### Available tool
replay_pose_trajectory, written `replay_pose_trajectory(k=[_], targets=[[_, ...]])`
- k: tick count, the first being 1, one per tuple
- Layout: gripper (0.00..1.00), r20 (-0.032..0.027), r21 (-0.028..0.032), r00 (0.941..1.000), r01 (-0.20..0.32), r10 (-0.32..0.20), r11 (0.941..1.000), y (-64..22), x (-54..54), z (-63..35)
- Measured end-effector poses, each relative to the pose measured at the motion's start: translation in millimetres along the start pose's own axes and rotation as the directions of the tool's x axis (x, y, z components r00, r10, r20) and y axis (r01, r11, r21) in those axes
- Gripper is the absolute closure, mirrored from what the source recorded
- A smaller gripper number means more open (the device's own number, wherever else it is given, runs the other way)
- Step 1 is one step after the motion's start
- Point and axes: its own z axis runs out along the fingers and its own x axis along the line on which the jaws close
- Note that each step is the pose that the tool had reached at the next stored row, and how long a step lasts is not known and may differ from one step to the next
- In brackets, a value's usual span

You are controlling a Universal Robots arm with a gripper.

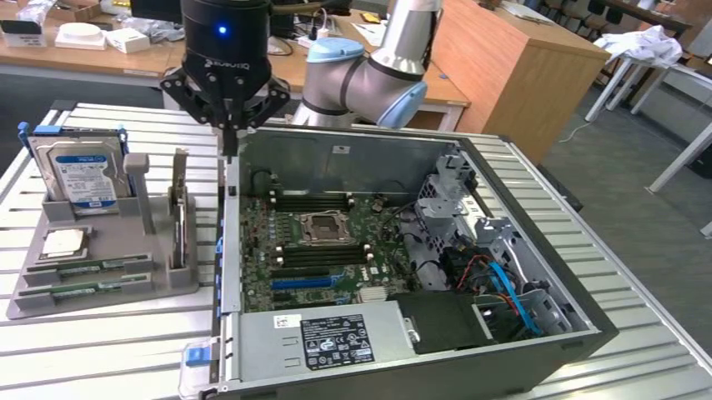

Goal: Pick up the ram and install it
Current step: 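Reach for the ram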

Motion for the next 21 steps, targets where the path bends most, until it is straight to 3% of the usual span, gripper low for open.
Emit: replay_pose_trajectory(k=[21], targets=[[0.9,0.0,0.0,1.0,0.0,0.0,1.0,-2.2,29.5,-0.8]])
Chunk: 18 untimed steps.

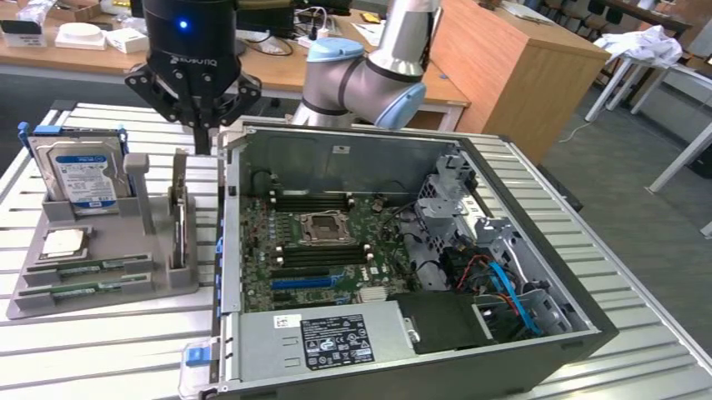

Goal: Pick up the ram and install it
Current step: 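Reach for the ram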

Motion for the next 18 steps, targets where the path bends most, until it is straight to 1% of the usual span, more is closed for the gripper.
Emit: replay_pose_trajectory(k=[13,18], targets=[[0.9,0.0,0.0,1.0,0.0,0.0,1.0,-1.2,16.8,-0.5],[0.9,0.0001,0.0,1.0,0.0,0.0,1.0,-1.9,25.0,-0.7]])
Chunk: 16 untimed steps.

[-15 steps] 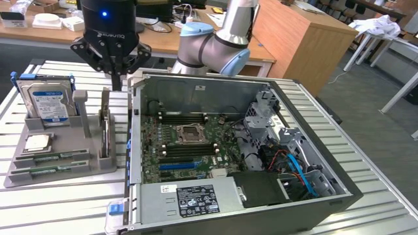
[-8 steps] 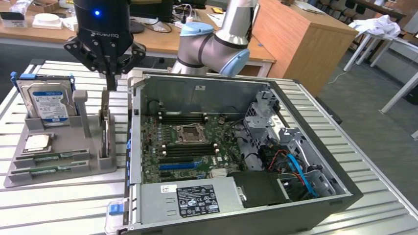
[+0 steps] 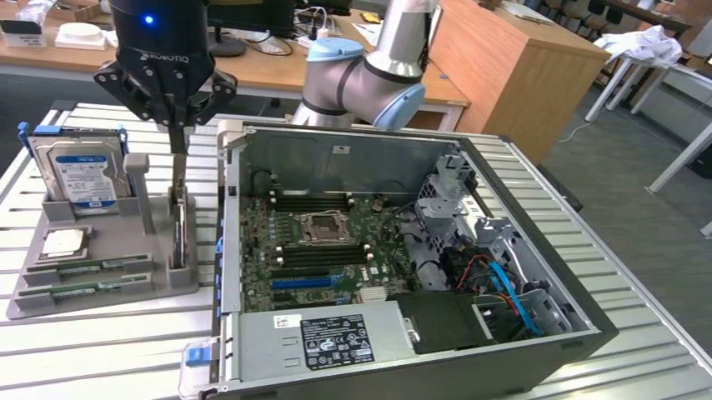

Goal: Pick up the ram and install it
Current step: 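Reach for the ram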

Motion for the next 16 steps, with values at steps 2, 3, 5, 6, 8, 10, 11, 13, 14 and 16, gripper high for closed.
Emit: replay_pose_trajectory(k=[2,3,5,6,8,10,11,13,14,16], targets=[[0.9,0.0,0.0,1.0,0.0,0.0,1.0,-0.2,2.9,-0.1],[0.9,0.0,0.0,1.0,0.0,0.0,1.0,-0.3,4.4,-0.1],[0.9,0.0,0.0,1.0,0.0,0.0,1.0,-0.5,7.0,-0.2],[0.9,0.0,0.0,1.0,0.0,0.0,1.0,-0.6,8.3,-0.2],[0.9,0.0,0.0,1.0,0.0,0.0,1.0,-0.8,11.1,-0.3],[0.9,0.0,0.0001,1.0,0.0,0.0,1.0,-1.0,13.8,-0.4],[0.9,0.0,0.0,1.0,0.0,0.0,1.0,-1.1,15.1,-0.4],[0.9,0.0,0.0,1.0,0.0,0.0,1.0,-1.4,18.1,-0.5],[0.9,0.0,0.0,1.0,0.0,0.0,1.0,-1.5,19.6,-0.5],[0.9,0.0,0.0,1.0,0.0,0.0,1.0,-1.7,22.3,-0.6]])
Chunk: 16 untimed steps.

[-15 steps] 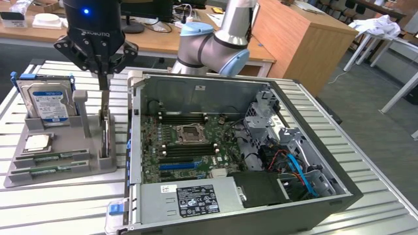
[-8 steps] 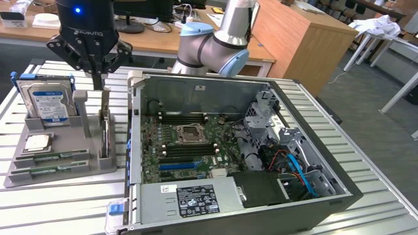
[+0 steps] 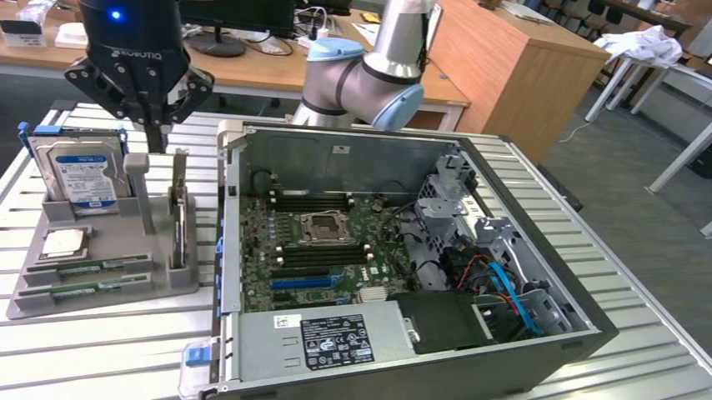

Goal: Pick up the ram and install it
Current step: 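Reach for the ram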

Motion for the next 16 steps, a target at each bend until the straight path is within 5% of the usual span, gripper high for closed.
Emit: replay_pose_trajectory(k=[16], targets=[[0.9,0.0,0.0004,1.0,0.0,0.0,1.0,-5.5,8.2,-0.5]])
